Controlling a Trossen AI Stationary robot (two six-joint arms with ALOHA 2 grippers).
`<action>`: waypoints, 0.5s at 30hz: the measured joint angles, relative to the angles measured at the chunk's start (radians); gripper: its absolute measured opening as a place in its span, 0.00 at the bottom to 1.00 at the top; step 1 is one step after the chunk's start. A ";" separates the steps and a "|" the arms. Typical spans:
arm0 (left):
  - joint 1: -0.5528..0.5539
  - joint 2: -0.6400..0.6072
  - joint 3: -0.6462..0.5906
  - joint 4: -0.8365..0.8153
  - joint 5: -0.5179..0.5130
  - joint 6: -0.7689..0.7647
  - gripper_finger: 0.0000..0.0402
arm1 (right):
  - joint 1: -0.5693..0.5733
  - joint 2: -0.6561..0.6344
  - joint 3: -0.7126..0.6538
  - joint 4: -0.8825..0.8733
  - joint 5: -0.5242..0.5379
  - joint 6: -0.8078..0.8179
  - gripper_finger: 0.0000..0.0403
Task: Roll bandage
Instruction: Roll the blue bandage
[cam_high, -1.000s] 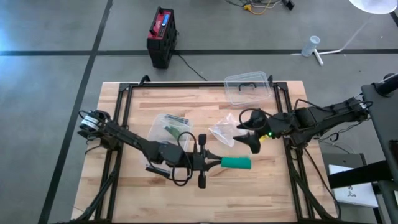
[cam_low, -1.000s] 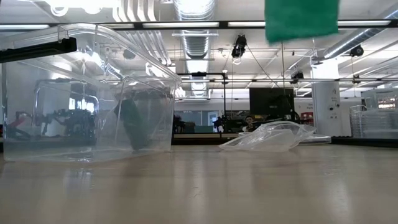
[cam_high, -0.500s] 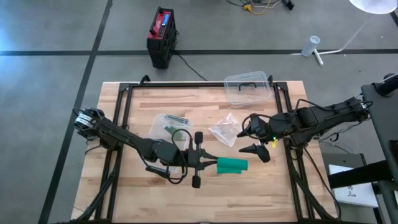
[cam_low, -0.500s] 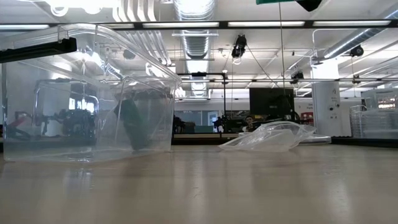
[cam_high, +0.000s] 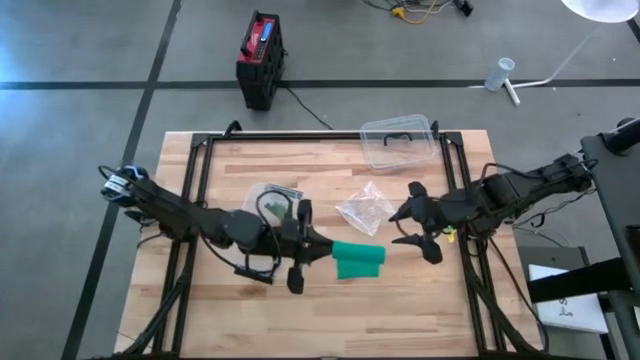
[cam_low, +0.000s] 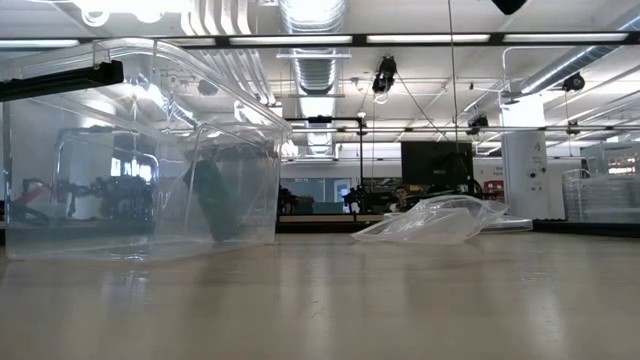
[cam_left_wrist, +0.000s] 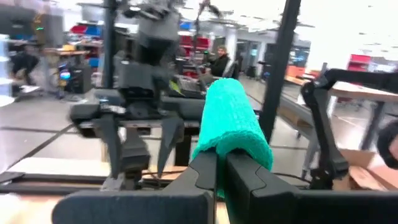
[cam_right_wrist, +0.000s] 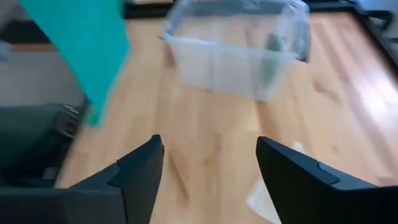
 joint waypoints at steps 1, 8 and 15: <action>0.000 -0.011 0.000 -0.015 -0.014 -0.009 0.00 | 0.005 0.001 -0.001 -0.017 0.029 -0.001 0.61; 0.000 -0.053 0.000 -0.103 -0.076 -0.027 0.00 | 0.071 0.002 -0.020 -0.029 0.189 -0.002 0.58; 0.002 -0.067 0.000 -0.119 -0.081 -0.049 0.00 | 0.198 0.010 -0.082 0.092 0.392 -0.017 0.60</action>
